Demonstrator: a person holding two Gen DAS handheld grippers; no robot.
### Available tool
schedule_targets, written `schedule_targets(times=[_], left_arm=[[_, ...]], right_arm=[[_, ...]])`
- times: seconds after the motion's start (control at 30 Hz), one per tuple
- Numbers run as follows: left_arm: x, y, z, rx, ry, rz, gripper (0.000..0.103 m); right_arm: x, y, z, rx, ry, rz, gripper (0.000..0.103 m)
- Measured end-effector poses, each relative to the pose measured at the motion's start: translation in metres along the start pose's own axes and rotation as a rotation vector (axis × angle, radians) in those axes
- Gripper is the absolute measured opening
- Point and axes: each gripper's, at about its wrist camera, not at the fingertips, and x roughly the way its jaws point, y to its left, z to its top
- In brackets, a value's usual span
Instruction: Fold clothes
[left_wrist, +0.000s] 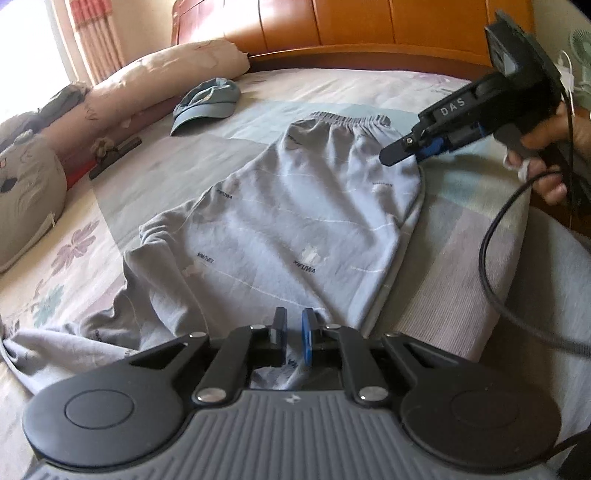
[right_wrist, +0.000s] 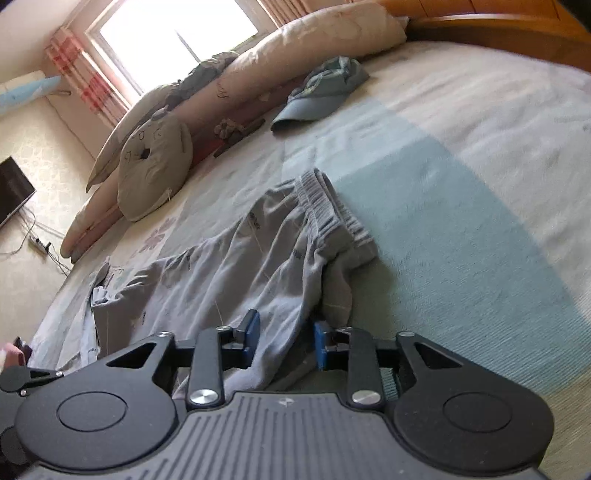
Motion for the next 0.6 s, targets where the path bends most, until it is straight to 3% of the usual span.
schedule_targets(times=[0.07,0.17,0.27,0.33,0.6], left_arm=[[0.002,0.001,0.001,-0.016,0.003,-0.002,0.01],[0.003,0.003,0.004,-0.027,0.007,-0.001,0.012],[0.003,0.003,0.006,-0.033,0.006,0.005,0.016],[0.004,0.004,0.008,-0.04,0.006,0.004,0.017],[0.003,0.01,0.008,-0.093,0.009,-0.005,0.021]], right_arm=[[0.001,-0.001,-0.001,0.032,-0.013,0.046,0.062],[0.003,-0.001,-0.002,0.08,-0.029,0.111,0.083],[0.006,0.001,0.001,0.125,-0.034,0.152,0.097],[0.009,0.001,0.003,0.15,-0.042,0.174,0.103],[0.011,-0.003,-0.003,0.185,-0.158,0.198,0.103]])
